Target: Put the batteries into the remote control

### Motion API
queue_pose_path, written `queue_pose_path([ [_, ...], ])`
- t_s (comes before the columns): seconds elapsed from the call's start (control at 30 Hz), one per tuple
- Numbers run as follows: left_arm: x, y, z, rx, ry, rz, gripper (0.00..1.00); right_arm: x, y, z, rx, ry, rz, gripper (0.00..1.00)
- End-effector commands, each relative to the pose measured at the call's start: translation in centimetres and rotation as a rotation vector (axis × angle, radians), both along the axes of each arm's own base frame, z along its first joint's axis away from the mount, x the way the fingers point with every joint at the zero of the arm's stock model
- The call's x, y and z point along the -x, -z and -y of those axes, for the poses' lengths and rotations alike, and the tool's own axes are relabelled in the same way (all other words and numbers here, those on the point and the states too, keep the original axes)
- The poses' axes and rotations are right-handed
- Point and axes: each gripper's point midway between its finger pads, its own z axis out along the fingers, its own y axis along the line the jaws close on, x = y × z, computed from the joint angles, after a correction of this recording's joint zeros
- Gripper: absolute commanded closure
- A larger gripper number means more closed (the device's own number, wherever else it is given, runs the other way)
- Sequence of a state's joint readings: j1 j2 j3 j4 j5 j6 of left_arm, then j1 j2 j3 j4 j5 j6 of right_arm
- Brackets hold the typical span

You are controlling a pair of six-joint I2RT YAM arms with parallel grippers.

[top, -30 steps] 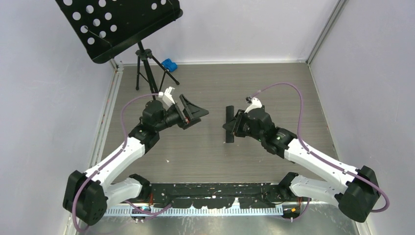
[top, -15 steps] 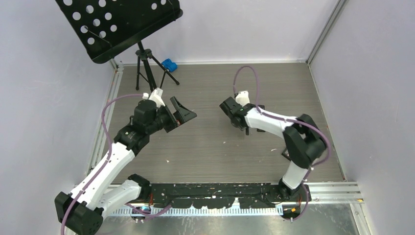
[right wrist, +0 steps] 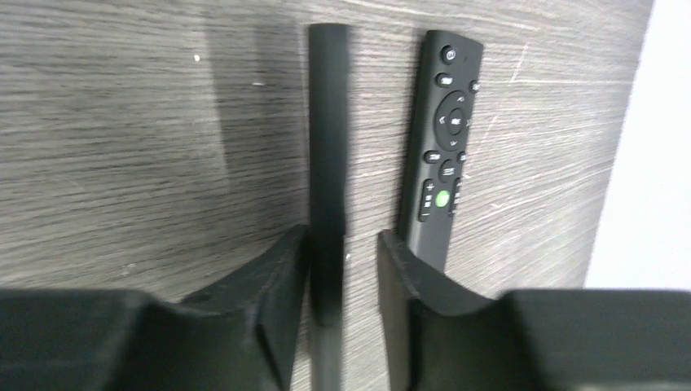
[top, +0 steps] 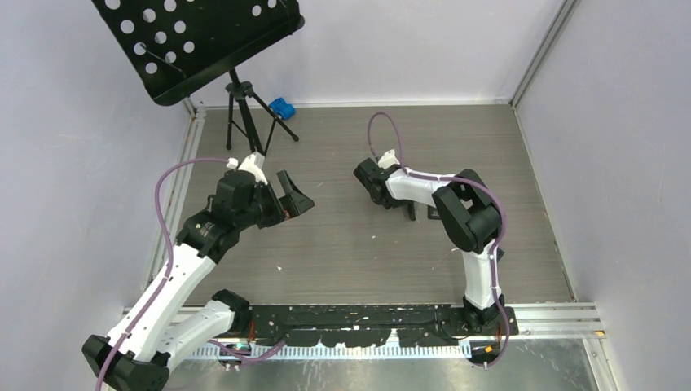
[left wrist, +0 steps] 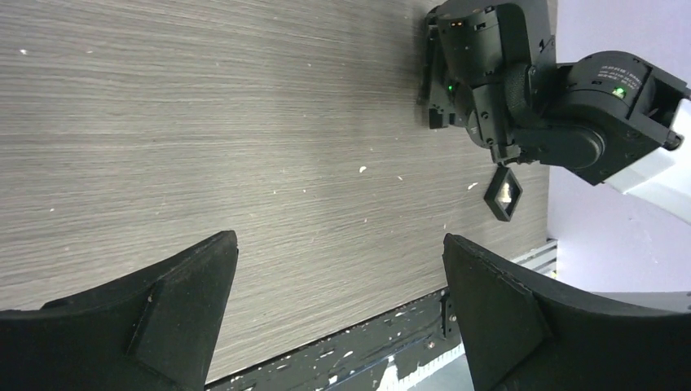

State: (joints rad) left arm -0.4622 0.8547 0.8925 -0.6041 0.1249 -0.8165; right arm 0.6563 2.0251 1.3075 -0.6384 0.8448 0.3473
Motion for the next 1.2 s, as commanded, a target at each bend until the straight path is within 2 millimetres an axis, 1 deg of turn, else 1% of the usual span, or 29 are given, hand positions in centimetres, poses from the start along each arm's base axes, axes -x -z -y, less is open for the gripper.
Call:
queue_pose_path([
  [0.0,-0.1,-2.0,-1.7,-0.102,-0.002,0.067,0.00,-0.2,-0.9,-1.2,-0.075,-0.012,0.001,0.47],
  [0.1,0.0,-2.5,-2.8,-0.190,-0.004,0.056,0.00,0.7,-1.6,-2.5,-0.186,-0.045,-0.029,0.41],
  [0.2,0.1,-3.0,-3.5,-0.234,-0.004,0.063,0.00,1.7,-3.1,-4.0,-0.322,-0.079,-0.038,0.39],
  [0.23,0.1,-3.2,-3.9,-0.249,-0.019,0.070,0.00,2.0,-4.3,-4.5,-0.378,-0.090,-0.020,0.39],
  [0.27,0.1,-3.3,-4.3,-0.262,-0.030,0.073,0.00,2.4,-5.0,-5.0,-0.431,-0.105,-0.010,0.39],
  [0.37,0.5,-3.9,-4.9,-0.278,-0.042,0.090,0.00,3.5,-6.9,-6.5,-0.583,-0.151,0.013,0.38],
  [0.43,0.8,-4.2,-5.3,-0.285,-0.049,0.097,0.00,4.0,-8.0,-6.5,-0.622,-0.148,0.040,0.38],
  [0.57,1.6,-4.8,-5.8,-0.290,-0.047,0.111,0.00,4.8,-10.4,-5.5,-0.650,-0.130,0.101,0.38],
  [0.63,2.0,-4.8,-6.3,-0.302,-0.055,0.112,0.00,5.3,-11.9,-4.8,-0.666,-0.121,0.139,0.39],
  [0.73,2.7,-5.0,-7.2,-0.324,-0.073,0.120,0.00,6.2,-15.0,-3.1,-0.685,-0.097,0.235,0.39],
  [0.83,3.4,-5.5,-8.2,-0.339,-0.096,0.137,0.00,7.9,-18.6,-0.4,-0.698,-0.069,0.351,0.37],
  [0.87,3.8,-5.7,-8.5,-0.341,-0.097,0.148,0.00,8.5,-19.9,0.7,-0.698,-0.057,0.395,0.35],
  [0.9,4.1,-5.9,-8.8,-0.345,-0.106,0.158,0.00,9.4,-21.8,2.1,-0.710,-0.048,0.458,0.27],
  [0.93,4.4,-6.1,-9.5,-0.354,-0.129,0.171,0.00,10.2,-23.3,3.3,-0.717,-0.037,0.511,0.20],
  [0.97,4.5,-6.4,-10.6,-0.376,-0.176,0.184,0.00,11.1,-24.5,4.5,-0.716,-0.026,0.556,0.16],
  [1.07,5.5,-7.7,-13.8,-0.429,-0.304,0.242,0.00,13.7,-28.7,8.1,-0.729,-0.013,0.699,0.14],
  [1.17,6.4,-9.7,-15.5,-0.437,-0.364,0.312,0.00,16.6,-32.5,11.7,-0.736,0.010,0.828,0.13],
])
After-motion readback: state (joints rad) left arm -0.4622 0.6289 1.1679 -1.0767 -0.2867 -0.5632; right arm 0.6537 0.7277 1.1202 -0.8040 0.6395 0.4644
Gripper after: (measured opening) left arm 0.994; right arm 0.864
